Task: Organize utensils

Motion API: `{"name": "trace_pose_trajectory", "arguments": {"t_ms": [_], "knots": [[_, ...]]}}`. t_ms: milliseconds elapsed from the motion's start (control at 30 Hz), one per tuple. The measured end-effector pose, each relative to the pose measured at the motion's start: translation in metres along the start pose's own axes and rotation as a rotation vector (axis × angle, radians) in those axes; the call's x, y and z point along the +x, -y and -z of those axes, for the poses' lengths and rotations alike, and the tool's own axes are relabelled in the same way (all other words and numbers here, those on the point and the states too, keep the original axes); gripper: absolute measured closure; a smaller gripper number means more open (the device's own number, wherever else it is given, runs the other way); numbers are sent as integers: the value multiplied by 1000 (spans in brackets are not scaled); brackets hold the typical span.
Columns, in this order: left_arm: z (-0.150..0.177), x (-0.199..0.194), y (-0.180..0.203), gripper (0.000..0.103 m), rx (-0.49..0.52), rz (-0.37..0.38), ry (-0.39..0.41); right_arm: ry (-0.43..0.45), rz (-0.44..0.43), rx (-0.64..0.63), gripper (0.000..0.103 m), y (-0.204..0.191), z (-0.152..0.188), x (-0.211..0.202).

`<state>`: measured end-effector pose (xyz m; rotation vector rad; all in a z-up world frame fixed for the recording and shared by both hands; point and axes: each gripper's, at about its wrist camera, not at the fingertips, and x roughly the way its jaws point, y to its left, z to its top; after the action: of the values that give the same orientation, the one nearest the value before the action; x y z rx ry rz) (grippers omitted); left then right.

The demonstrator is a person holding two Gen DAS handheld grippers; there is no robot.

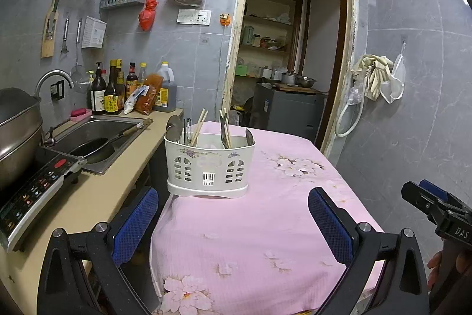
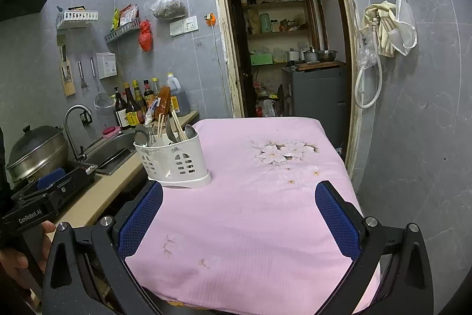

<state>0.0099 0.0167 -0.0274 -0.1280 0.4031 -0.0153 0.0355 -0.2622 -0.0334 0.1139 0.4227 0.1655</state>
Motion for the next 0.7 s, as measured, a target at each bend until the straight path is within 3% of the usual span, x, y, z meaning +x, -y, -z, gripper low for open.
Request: {"name": "trace_pose_trajectory", "arguments": {"t_ms": [700], "knots": [[-1,0,0,0,-1,-4,-1,-3,2,-1,2,0,2,2]]}}
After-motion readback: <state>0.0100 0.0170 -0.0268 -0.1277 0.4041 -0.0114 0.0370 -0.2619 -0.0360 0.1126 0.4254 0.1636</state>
